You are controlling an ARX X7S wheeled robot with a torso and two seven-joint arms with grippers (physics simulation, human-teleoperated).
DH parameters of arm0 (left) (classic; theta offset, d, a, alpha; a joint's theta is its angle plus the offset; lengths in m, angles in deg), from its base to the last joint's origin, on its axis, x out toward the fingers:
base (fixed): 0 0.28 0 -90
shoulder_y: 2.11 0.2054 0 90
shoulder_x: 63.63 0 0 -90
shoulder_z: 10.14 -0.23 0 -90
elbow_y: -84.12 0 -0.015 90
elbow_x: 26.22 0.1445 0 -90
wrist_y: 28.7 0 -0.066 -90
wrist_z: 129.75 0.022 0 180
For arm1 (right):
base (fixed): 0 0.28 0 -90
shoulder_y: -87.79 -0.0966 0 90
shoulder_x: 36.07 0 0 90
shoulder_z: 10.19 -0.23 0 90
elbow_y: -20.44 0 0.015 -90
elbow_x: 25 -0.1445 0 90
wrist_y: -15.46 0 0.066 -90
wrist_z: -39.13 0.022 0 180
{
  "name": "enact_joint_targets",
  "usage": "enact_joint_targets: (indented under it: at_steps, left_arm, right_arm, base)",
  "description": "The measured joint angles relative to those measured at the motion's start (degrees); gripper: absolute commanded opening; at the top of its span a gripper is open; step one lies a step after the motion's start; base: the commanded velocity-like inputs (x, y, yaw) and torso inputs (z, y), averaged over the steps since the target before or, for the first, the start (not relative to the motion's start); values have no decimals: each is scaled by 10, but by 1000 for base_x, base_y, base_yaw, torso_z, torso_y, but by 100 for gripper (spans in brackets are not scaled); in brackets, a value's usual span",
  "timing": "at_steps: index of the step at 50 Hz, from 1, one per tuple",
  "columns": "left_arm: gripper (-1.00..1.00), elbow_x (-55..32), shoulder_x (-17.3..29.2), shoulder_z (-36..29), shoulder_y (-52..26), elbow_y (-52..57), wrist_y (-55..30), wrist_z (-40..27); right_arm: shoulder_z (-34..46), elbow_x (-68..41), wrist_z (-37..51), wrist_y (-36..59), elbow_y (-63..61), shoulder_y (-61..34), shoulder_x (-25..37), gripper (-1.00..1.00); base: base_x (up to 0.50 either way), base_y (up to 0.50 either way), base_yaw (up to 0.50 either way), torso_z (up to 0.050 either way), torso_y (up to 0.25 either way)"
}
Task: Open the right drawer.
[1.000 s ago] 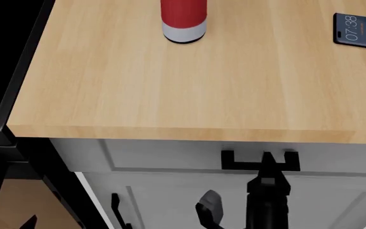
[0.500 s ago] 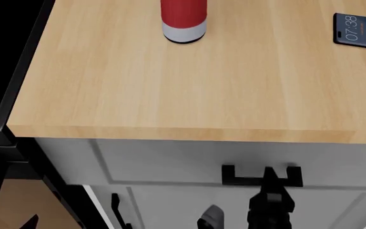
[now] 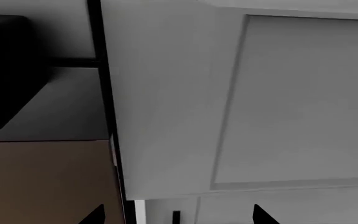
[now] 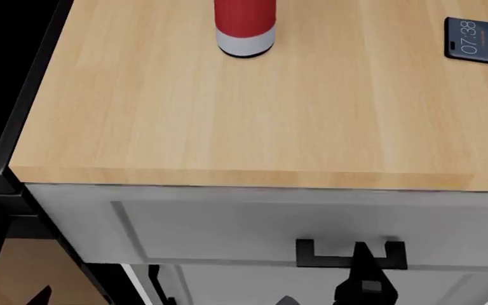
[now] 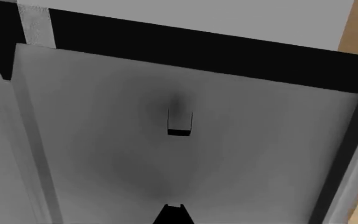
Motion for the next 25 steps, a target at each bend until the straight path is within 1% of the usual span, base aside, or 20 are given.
enact_joint_targets:
  at_steps: [25]
  left_arm:
    - [100,-3,2,-5,-1,0,0,0]
  right_arm:
    - [-7,-4,-36,32,-98,51,27,-100]
  base:
    - [-1,0,1,0,0]
